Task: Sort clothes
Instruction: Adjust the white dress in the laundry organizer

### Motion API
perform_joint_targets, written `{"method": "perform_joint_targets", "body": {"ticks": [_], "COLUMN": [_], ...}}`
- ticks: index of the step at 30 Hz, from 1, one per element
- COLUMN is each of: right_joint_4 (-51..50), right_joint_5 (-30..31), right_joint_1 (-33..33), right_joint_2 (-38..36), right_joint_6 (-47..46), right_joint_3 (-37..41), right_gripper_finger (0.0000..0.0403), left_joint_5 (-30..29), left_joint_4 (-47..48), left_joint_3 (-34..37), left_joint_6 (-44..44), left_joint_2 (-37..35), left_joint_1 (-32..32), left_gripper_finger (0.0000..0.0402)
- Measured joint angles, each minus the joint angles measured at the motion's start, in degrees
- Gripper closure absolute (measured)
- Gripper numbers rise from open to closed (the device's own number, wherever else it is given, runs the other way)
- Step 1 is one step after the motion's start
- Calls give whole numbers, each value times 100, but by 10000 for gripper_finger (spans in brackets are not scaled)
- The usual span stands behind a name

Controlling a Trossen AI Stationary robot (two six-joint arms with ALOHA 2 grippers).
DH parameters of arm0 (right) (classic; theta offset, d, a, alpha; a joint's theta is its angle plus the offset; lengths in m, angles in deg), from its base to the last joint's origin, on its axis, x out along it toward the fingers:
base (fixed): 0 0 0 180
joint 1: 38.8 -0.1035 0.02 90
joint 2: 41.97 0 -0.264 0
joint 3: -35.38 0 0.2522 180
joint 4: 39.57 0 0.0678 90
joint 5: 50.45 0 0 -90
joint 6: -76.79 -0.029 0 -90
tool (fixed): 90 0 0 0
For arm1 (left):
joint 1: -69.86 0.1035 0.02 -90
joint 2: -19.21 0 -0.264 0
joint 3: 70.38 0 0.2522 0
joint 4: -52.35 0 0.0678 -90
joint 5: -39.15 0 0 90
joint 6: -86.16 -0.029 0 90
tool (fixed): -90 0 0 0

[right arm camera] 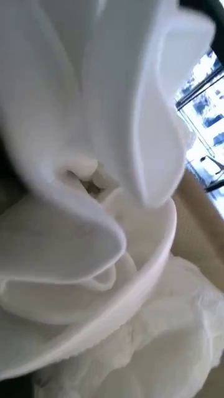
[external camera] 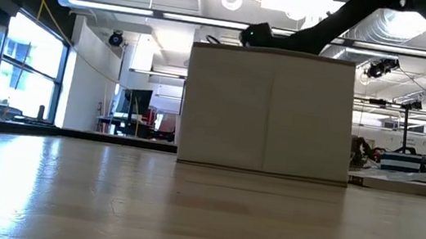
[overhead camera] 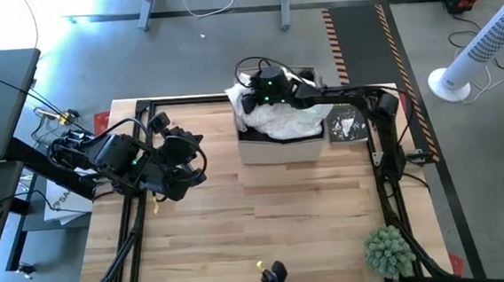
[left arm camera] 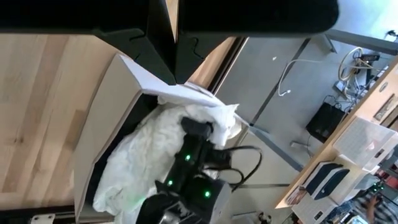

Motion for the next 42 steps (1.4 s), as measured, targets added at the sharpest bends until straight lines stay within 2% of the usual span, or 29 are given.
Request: {"method": "perform_joint_targets", "body": {"ticks": [5, 10, 17, 20, 24, 28, 32, 34, 36, 38, 42], "right_joint_4": [-178, -1096, -2839, -3888, -5834, -8027, -10013, -10013, -9913, -10056, -10029], "right_joint_5": [-186, -216, 77, 71, 229, 740, 1903, 2554, 2880, 3061, 3209], "right_joint_1": [-96, -142, -252, -310, -457, -679, -916, -1028, -1126, -1209, -1208], "right_joint_2": [601, 1115, 907, 580, 265, -82, -364, -551, -931, -1275, -2028], "right_joint_6": [-7, 4, 889, 1460, 2122, 2184, 1726, 1476, 1336, 1149, 592], "right_joint_3": [-735, -1980, -3189, -3701, -4302, -4770, -4820, -4719, -4423, -4182, -3132], "right_gripper_finger": [210, 210, 210, 210, 210, 210, 210, 210, 210, 210, 210], "left_joint_5": [1, 12, 147, 149, 148, 144, 125, 87, 83, 87, 83], "left_joint_4": [2, 2, 2, 2, 1, 0, 3, -1, 2, 3, -2], "left_joint_3": [0, 0, 0, 0, 0, 0, 0, 0, 0, 0, 0], "left_joint_6": [-1, 1, 46, 46, 111, 232, 243, 243, 243, 241, 213], "left_joint_2": [0, 0, 0, 0, 0, 0, 0, 0, 0, 0, 0], "left_joint_1": [0, 0, -2, -32, -103, -199, -262, -260, -260, -265, -297], "left_gripper_finger": [400, 400, 400, 400, 400, 400, 400, 400, 400, 400, 400]}}
